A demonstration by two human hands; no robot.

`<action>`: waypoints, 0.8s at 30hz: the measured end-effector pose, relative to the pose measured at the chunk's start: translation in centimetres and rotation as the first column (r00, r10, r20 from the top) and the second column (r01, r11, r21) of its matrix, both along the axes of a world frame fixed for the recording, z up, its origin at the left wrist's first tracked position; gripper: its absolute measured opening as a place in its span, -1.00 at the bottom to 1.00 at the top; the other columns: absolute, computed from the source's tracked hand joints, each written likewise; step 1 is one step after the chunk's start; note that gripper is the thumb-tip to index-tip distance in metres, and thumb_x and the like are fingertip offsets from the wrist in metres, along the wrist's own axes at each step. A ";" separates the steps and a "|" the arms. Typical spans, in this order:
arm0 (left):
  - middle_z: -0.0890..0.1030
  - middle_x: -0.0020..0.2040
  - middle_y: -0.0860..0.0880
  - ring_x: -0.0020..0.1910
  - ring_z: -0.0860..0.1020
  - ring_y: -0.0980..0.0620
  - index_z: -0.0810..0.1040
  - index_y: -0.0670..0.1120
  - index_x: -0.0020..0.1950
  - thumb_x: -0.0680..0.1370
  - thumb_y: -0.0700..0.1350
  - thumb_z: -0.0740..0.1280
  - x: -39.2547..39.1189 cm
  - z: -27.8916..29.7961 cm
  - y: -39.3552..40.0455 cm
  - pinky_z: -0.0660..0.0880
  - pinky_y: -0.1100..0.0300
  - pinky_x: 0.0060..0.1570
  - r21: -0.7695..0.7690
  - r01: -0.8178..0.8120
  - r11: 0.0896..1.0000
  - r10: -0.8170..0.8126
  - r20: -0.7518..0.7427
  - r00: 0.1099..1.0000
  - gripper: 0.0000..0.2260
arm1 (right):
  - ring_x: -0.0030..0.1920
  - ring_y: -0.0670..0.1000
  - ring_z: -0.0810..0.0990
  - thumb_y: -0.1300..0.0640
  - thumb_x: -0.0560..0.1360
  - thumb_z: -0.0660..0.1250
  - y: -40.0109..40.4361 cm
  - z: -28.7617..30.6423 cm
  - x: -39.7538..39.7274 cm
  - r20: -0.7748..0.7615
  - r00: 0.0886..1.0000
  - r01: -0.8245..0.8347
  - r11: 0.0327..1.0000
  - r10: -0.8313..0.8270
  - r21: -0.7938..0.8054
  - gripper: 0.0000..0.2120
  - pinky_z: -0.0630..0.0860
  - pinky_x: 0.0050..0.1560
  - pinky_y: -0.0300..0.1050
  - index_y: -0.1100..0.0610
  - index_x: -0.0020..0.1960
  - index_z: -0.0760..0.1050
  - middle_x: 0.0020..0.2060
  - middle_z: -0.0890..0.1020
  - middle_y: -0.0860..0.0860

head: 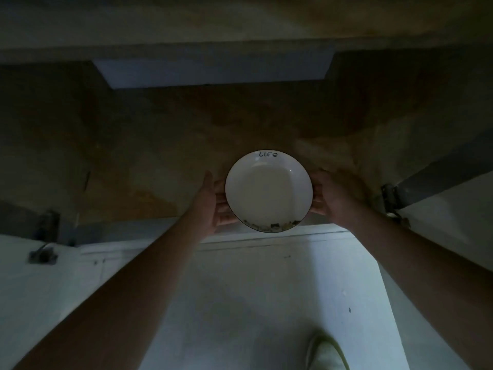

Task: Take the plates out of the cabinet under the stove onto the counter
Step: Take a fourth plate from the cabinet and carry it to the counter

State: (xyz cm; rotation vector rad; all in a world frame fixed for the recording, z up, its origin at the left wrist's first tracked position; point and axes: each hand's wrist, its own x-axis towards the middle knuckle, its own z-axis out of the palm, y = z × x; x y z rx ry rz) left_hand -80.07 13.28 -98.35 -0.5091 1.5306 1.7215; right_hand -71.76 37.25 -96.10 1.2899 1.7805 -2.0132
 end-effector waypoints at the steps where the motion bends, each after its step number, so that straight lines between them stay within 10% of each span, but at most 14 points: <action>1: 0.64 0.09 -0.13 0.05 0.61 -0.12 0.61 0.03 0.09 0.62 0.34 -0.09 0.7 0.7 -0.7 0.57 -0.08 -0.11 -0.008 -0.023 1.000 0.023 0.002 1.000 -0.42 | 0.03 0.12 0.62 -0.09 0.59 0.12 -0.6 0.8 0.4 0.020 0.999 -0.027 1.000 0.027 0.009 -0.62 0.60 0.00 0.06 0.13 0.18 0.55 0.03 0.65 0.12; 10: 0.56 0.07 -0.09 -0.03 0.56 -0.05 0.58 -0.03 0.10 0.59 0.08 0.10 8.6 12.0 -9.6 0.53 -0.04 -0.14 0.032 -0.071 0.997 0.070 0.033 0.997 -0.67 | -0.07 0.07 0.58 -0.01 0.60 0.13 -7.3 10.8 6.6 0.120 0.983 -0.126 0.986 0.139 -0.108 -0.75 0.59 -0.02 0.05 0.07 0.02 0.54 -0.06 0.59 0.07; 24: 0.58 0.22 -0.10 0.18 0.55 -0.11 0.59 0.03 0.25 0.31 0.20 0.31 26.3 38.6 -22.0 0.54 -0.09 -0.02 0.007 -0.229 0.973 0.226 0.139 0.964 -0.45 | -0.03 0.08 0.62 0.05 0.59 0.23 -19.1 34.0 20.2 0.202 0.930 -0.289 0.950 0.309 -0.119 -0.88 0.60 -0.07 0.00 0.03 0.05 0.52 0.01 0.62 0.08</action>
